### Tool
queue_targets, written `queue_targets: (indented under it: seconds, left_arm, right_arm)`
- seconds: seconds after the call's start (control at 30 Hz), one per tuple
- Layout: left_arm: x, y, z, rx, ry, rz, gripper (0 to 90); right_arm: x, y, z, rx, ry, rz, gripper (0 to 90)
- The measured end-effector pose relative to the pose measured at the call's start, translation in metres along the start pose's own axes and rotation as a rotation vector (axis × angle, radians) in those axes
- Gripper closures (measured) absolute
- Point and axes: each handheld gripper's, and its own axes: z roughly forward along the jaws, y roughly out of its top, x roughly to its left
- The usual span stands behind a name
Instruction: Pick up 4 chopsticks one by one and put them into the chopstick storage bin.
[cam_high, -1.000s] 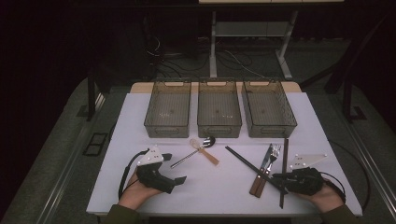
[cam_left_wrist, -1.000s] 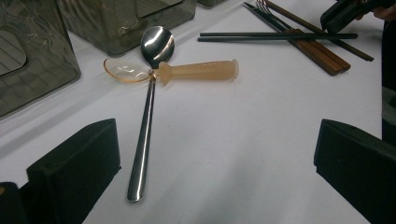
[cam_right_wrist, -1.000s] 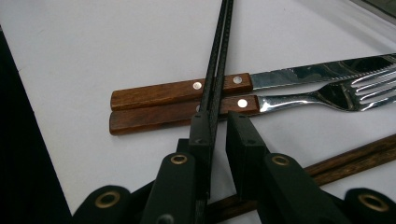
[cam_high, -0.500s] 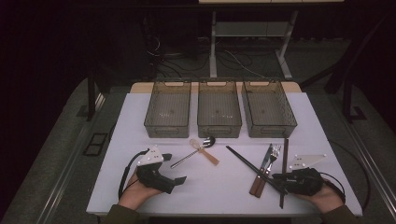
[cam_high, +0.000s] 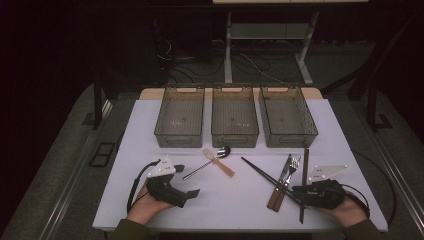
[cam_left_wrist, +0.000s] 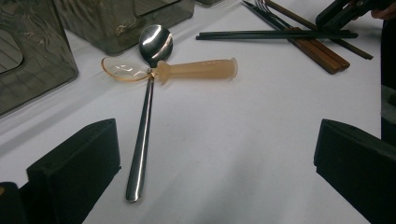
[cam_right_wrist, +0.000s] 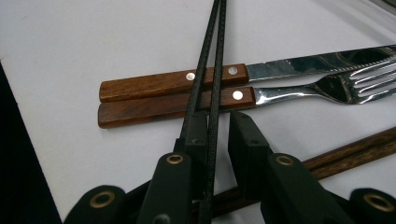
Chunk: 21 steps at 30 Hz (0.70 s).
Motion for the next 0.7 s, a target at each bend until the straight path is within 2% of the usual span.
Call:
queue_targets:
  seconds: [0.2, 0.37, 0.47, 0.6, 0.7]
  left_arm:
    - [-0.0001, 0.0000, 0.0008, 0.000, 0.000, 0.001, 0.0]
    - [0.0002, 0.0001, 0.0007, 0.000, -0.001, 0.002, 0.0]
    - [0.0002, -0.0001, 0.0009, -0.001, -0.002, 0.001, 0.0]
    - [0.0006, 0.0001, 0.0010, 0.008, -0.003, 0.010, 0.0]
    - [0.0006, 0.0001, 0.0014, 0.010, -0.005, 0.009, 0.0]
  right_arm:
    - [-0.0010, 0.0008, 0.0026, 0.010, 0.001, 0.008, 76.5]
    - [0.0000, 0.0012, 0.0088, 0.043, -0.013, -0.010, 76.8]
    - [0.0009, 0.0013, 0.0093, 0.042, -0.017, -0.020, 77.1]
    - [0.0048, 0.0013, 0.0101, 0.047, -0.050, -0.062, 77.3]
    - [0.0057, 0.0016, 0.0103, 0.050, -0.051, -0.057, 77.4]
